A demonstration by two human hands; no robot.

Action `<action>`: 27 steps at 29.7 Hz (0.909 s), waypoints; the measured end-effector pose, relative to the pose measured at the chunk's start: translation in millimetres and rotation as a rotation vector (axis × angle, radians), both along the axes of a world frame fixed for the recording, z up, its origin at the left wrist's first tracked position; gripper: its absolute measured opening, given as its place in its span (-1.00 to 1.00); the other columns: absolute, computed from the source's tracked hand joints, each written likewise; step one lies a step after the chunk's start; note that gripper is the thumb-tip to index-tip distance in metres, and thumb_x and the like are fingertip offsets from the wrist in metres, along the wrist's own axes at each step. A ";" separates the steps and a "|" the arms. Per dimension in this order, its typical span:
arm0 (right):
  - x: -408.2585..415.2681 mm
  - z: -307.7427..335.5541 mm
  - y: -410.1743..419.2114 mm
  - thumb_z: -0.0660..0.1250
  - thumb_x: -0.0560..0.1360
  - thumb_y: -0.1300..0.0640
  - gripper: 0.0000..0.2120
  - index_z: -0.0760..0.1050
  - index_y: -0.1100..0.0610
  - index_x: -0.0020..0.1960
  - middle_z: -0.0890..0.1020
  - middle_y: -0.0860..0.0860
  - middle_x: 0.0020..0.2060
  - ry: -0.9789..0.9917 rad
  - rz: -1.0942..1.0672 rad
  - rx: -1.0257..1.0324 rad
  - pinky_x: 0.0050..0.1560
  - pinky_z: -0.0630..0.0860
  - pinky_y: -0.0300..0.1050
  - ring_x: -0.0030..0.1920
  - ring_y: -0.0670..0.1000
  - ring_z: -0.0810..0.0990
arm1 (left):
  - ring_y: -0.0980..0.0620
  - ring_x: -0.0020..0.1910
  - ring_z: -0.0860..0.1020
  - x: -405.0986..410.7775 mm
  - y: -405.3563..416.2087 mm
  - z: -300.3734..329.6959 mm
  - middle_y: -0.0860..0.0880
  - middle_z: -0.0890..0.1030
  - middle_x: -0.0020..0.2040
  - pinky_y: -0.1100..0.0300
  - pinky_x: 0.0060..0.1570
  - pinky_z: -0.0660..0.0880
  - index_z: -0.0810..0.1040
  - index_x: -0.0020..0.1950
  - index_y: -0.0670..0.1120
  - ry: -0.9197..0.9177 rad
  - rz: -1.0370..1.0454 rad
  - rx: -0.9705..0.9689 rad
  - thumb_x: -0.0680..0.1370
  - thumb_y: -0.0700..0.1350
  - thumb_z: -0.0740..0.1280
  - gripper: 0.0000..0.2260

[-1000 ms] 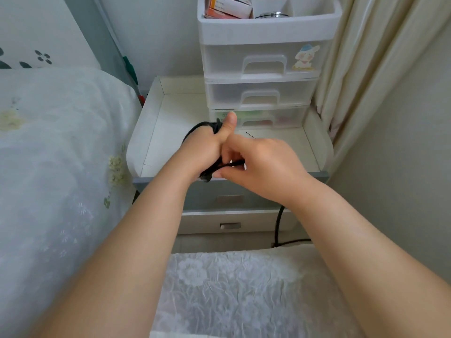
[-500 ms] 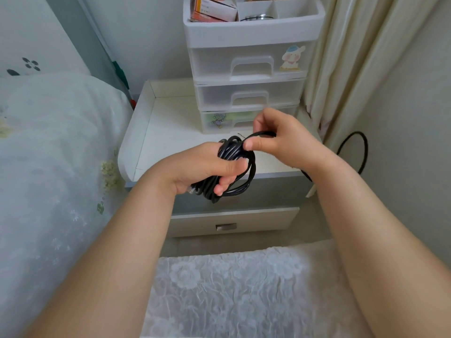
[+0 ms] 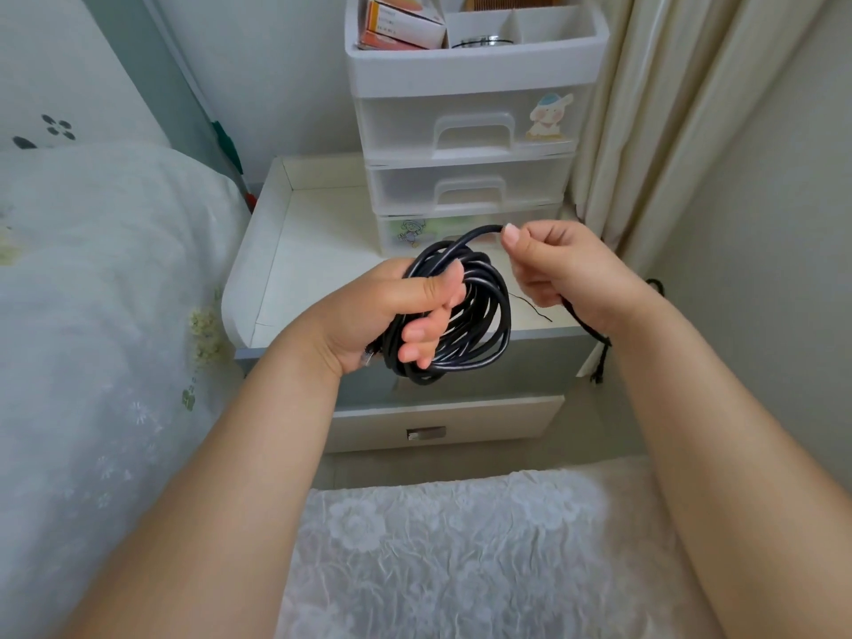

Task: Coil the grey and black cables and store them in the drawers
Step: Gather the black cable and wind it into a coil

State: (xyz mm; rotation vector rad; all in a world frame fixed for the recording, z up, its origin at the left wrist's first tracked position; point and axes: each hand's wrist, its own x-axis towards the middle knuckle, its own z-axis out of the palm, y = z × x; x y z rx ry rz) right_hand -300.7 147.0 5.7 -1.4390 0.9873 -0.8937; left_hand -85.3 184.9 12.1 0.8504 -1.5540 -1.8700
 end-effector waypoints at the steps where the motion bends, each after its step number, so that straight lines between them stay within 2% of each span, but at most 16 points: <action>1: 0.7 -0.6 0.8 0.29 0.44 -0.17 -0.58 0.30 0.04 -0.45 0.25 -0.09 -0.55 0.057 -0.015 -0.034 -0.50 0.09 -0.27 -0.53 -0.08 0.15 | 0.10 -0.62 0.32 0.7 -0.1 -0.1 0.05 0.34 -0.55 0.21 -0.44 0.43 0.38 -0.17 -0.12 0.021 -0.008 -0.002 0.39 0.22 0.40 -0.57; 4: 2.5 -2.2 2.8 0.19 0.44 -0.25 -0.55 0.38 0.09 -0.41 0.24 -0.11 -0.58 0.116 0.009 -0.054 -0.50 0.11 -0.26 -0.54 -0.07 0.15 | 0.13 -0.63 0.33 2.6 -2.0 -1.3 0.07 0.35 -0.55 0.23 -0.46 0.43 0.39 -0.16 -0.12 0.155 -0.049 0.043 0.42 0.20 0.38 -0.60; 9: -1.1 2.0 7.7 0.06 0.60 -0.14 -0.57 0.43 0.14 -0.22 0.20 -0.01 -0.48 0.173 0.116 0.029 -0.48 0.11 -0.22 -0.48 -0.04 0.12 | 0.15 -0.60 0.45 17.4 -13.4 -2.8 0.06 0.46 -0.54 0.27 -0.44 0.43 0.41 -0.13 -0.15 0.730 -0.090 0.357 0.51 0.17 0.29 -0.64; 12: 10.7 -2.9 11.6 0.02 0.63 -0.12 -0.58 0.42 0.15 -0.19 0.25 -0.07 -0.53 0.315 0.064 0.046 -0.48 0.12 -0.20 -0.51 -0.05 0.15 | 0.15 -0.62 0.41 17.1 -14.3 -5.0 0.07 0.42 -0.56 0.29 -0.45 0.43 0.37 -0.15 -0.13 0.882 0.064 0.464 0.54 0.26 0.14 -0.56; 15: 32.7 -8.8 18.6 0.00 0.63 -0.10 -0.61 0.43 0.08 -0.17 0.37 -0.11 -0.51 0.523 0.061 0.003 -0.42 0.26 -0.20 -0.52 -0.08 0.29 | 0.17 -0.63 0.37 9.8 -13.0 -4.2 0.07 0.36 -0.58 0.28 -0.48 0.44 0.36 -0.19 -0.12 0.994 0.307 0.515 0.56 0.26 0.16 -0.57; 17: 43.0 -11.3 25.0 -0.01 0.64 -0.07 -0.67 0.46 0.02 -0.10 0.45 -0.09 -0.40 0.677 0.079 -0.083 -0.29 0.35 -0.15 -0.40 -0.08 0.41 | 0.16 -0.63 0.34 8.1 -14.5 -2.0 0.08 0.32 -0.57 0.27 -0.52 0.43 0.32 -0.27 -0.09 1.052 0.507 0.545 0.58 0.21 0.19 -0.59; 20: 51.9 -11.9 34.5 0.02 0.63 -0.06 -0.71 0.49 0.00 0.02 0.46 -0.14 -0.32 0.836 0.122 -0.194 -0.16 0.43 -0.08 -0.25 -0.07 0.46 | 0.16 -0.61 0.33 13.7 -19.4 -1.5 0.08 0.32 -0.55 0.30 -0.50 0.42 0.30 -0.40 -0.07 1.082 0.766 0.547 0.59 0.15 0.23 -0.55; 23: 58.6 -12.6 43.2 0.06 0.62 -0.04 -0.74 0.46 0.05 0.10 0.54 -0.06 -0.25 0.933 0.150 -0.279 -0.30 0.37 -0.11 -0.27 -0.01 0.48 | 0.16 -0.58 0.34 20.7 -23.8 -2.0 0.08 0.34 -0.52 0.35 -0.36 0.43 0.32 -0.45 -0.09 1.077 0.957 0.536 0.57 0.12 0.28 -0.53; 25: 62.3 -11.4 47.3 0.06 0.62 -0.01 -0.74 0.45 0.06 0.13 0.59 0.01 -0.17 0.975 0.146 -0.346 -0.32 0.38 -0.11 -0.25 0.06 0.50 | 0.16 -0.57 0.33 23.2 -24.5 -2.0 0.08 0.34 -0.49 0.33 -0.41 0.42 0.32 -0.41 -0.09 1.052 1.031 0.518 0.56 0.11 0.31 -0.57; 27: 65.5 -10.7 49.8 0.06 0.63 0.01 -0.75 0.45 0.08 0.14 0.59 0.03 -0.20 1.010 0.144 -0.410 -0.36 0.34 -0.13 -0.27 0.08 0.48 | 0.14 -0.58 0.31 21.1 -23.3 -0.4 0.08 0.33 -0.49 0.34 -0.48 0.38 0.31 -0.36 -0.08 0.987 1.063 0.483 0.55 0.12 0.32 -0.59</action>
